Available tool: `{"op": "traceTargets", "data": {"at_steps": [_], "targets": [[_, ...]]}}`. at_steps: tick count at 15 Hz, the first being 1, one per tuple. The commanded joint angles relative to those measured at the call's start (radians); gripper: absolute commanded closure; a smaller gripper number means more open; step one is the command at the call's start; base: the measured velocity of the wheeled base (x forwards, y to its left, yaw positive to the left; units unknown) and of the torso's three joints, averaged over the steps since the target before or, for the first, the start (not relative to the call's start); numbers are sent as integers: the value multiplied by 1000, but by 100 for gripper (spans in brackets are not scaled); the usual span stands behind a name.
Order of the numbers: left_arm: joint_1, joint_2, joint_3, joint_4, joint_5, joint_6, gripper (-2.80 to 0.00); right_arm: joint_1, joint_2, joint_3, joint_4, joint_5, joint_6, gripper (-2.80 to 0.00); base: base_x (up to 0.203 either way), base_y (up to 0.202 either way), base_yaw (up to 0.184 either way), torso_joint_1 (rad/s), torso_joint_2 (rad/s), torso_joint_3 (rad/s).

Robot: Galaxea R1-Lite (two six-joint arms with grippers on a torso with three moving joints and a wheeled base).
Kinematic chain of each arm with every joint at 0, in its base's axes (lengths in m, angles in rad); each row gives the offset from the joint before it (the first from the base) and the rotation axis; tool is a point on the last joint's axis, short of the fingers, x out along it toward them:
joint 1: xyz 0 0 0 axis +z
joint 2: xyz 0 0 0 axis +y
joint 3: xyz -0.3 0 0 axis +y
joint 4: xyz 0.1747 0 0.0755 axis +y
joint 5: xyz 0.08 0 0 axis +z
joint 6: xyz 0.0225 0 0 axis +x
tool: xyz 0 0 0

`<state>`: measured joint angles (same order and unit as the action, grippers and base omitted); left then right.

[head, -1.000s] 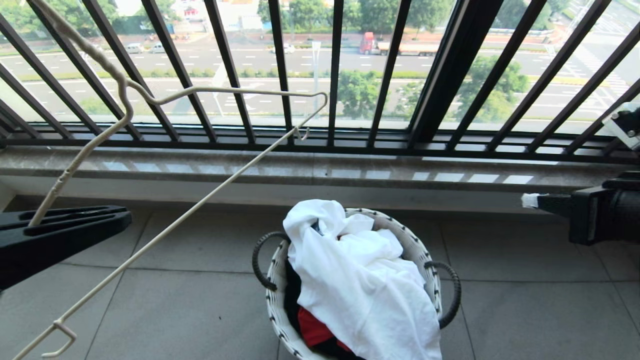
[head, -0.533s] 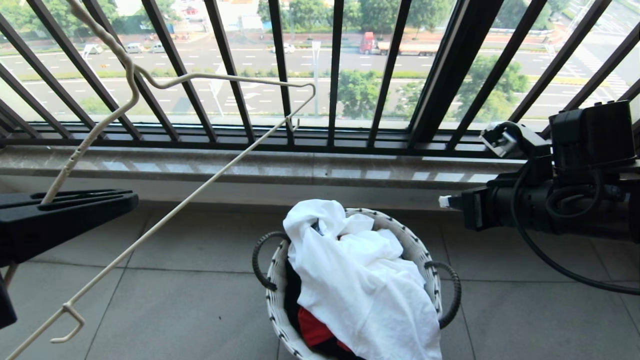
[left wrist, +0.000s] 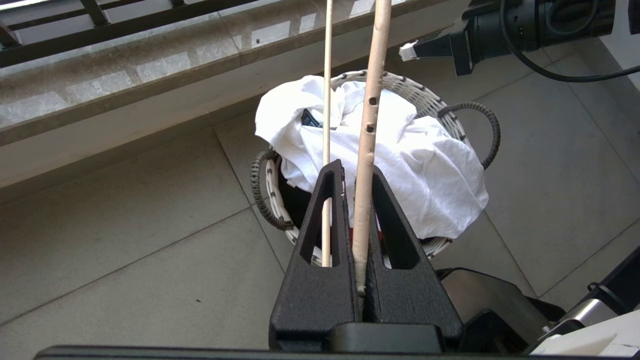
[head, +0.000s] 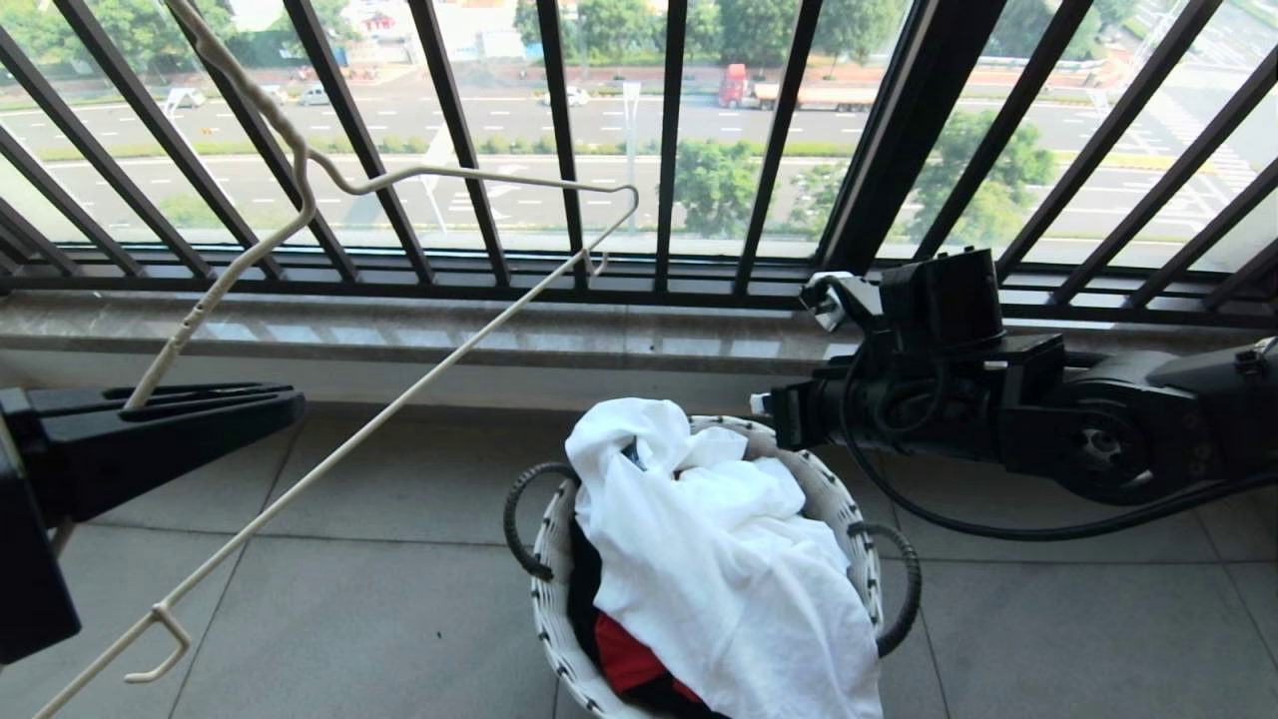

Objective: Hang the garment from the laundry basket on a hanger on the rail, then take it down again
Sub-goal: Pick up clothes from the basket

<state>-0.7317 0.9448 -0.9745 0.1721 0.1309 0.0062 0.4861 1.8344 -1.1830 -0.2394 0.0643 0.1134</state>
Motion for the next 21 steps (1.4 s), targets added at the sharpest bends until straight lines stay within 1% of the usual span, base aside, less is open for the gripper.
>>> {"op": "traceTargets", "data": {"at_steps": [1,4,6,9,10,11,12,15,17,18,21], "targets": [[0,6,0,0,1,1,0,45,83,-48,-5,2,2,0,0,0,0,0,0,0],[0,2,0,-2,1,0,0,79,148,-95,-44,7,-1,0,0,0,0,0,0,0],[0,0,-1,-2,1,0,0,96,218,-152,-78,11,-14,0,0,0,0,0,0,0],[0,-3,-2,-2,3,1,0,127,256,-190,-84,11,-33,0,0,0,0,0,0,0],[0,-3,-1,-2,3,1,0,136,264,-194,-84,9,-41,0,0,0,0,0,0,0],[0,-1,-1,-3,3,0,0,149,276,-198,-84,7,-72,0,0,0,0,0,0,0],[0,-1,-1,-3,4,1,0,162,292,-206,-85,4,-101,-280,0,0,0,0,0,0],[0,-6,-3,-3,15,1,0,179,338,-282,-83,-4,-118,-280,0,0,0,0,0,0],[0,-10,-3,-3,21,1,0,184,378,-320,-82,-24,-159,-280,0,0,0,0,0,0],[0,-9,-3,-3,21,1,0,184,395,-328,-83,-53,-176,-280,0,0,0,0,0,0],[0,-8,-3,-3,21,1,0,200,398,-312,-80,-134,-182,-280,0,0,0,0,0,0]]}}
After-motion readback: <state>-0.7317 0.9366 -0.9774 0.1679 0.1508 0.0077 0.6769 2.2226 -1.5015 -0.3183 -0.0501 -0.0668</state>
